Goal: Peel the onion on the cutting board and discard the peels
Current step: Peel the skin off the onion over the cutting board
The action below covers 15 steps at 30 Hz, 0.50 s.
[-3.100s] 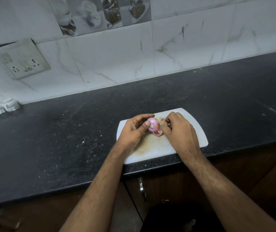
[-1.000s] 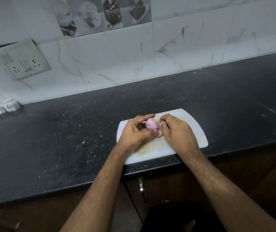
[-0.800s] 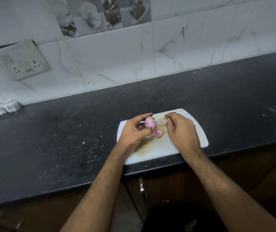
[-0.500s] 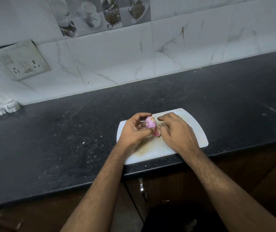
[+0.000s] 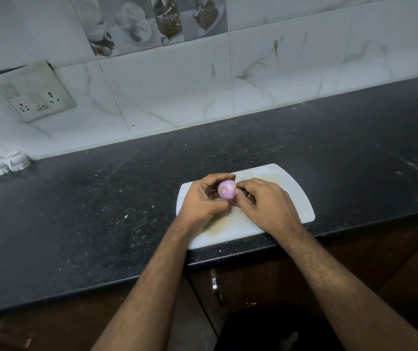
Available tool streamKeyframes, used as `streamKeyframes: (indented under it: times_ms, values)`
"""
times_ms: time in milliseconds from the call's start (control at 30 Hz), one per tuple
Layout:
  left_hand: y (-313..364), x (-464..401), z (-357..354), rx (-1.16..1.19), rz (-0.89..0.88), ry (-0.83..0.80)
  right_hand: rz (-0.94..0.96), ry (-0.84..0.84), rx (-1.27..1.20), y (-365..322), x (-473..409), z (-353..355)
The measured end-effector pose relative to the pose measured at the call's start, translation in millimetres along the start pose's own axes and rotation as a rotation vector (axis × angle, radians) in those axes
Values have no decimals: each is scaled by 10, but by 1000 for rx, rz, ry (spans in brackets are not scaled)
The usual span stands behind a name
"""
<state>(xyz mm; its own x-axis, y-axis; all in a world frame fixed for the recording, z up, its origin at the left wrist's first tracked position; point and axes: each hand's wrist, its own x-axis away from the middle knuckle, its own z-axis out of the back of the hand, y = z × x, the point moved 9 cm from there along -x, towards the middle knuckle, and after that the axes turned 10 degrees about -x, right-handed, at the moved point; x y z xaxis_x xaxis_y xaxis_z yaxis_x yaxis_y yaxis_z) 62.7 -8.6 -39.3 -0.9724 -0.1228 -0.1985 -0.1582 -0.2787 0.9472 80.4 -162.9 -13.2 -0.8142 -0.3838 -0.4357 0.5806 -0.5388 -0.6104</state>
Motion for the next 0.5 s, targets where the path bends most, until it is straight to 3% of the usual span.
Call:
streamKeyframes:
  times_ms: [500]
  values:
    - [32, 7, -32, 64, -23, -41, -57, 39, 5, 38, -2, 52]
